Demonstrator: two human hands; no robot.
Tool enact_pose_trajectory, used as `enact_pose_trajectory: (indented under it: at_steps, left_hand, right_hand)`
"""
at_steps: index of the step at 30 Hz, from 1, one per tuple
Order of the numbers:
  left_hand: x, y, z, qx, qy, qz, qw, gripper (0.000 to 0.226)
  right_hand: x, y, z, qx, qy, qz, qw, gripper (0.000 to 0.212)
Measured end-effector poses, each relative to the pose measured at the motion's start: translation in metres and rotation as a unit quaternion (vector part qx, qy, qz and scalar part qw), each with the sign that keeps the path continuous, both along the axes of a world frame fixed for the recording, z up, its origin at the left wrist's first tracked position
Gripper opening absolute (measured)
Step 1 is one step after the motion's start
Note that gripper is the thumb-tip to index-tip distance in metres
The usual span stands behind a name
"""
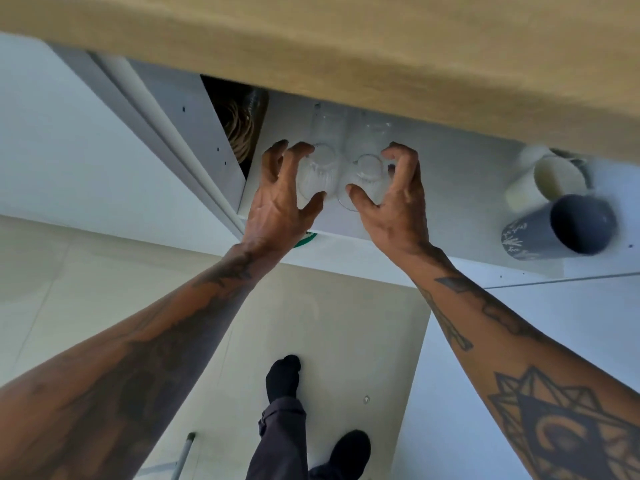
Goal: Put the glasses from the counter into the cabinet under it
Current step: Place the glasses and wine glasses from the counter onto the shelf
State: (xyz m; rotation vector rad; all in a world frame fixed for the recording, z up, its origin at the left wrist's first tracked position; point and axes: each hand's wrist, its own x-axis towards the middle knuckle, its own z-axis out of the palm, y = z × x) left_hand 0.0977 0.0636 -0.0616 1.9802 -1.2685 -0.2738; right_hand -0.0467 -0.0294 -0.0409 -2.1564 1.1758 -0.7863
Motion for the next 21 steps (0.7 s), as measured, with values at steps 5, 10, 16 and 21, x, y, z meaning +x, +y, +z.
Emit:
enact_pose_trajectory:
  at_steps: [5,10,16,21]
  left_hand:
    - [-0.018,0.047,0.045,-0.010,0.001,0.021,1.000,0.062]
    - [-0.065,0.117,0.098,-0.047,0.021,0.037,0.998,0.055]
    - [-0.094,0.148,0.187,-0.042,0.058,0.051,0.996,0.060]
    - [-0.088,0.112,0.295,-0.137,0.024,0.043,0.989,0.041]
  right_hand:
    - [-0.024,0.037,0.054,0.029,-0.017,0.000,0.999,0.055]
    - [-0.068,0.098,0.113,0.067,-0.034,0.020,0.997,0.049]
    - [-0.119,0.125,0.212,0.051,-0.094,-0.001,0.994,0.048]
    - [-0.149,0.095,0.320,-0.022,-0.127,-0.042,0.991,0.049]
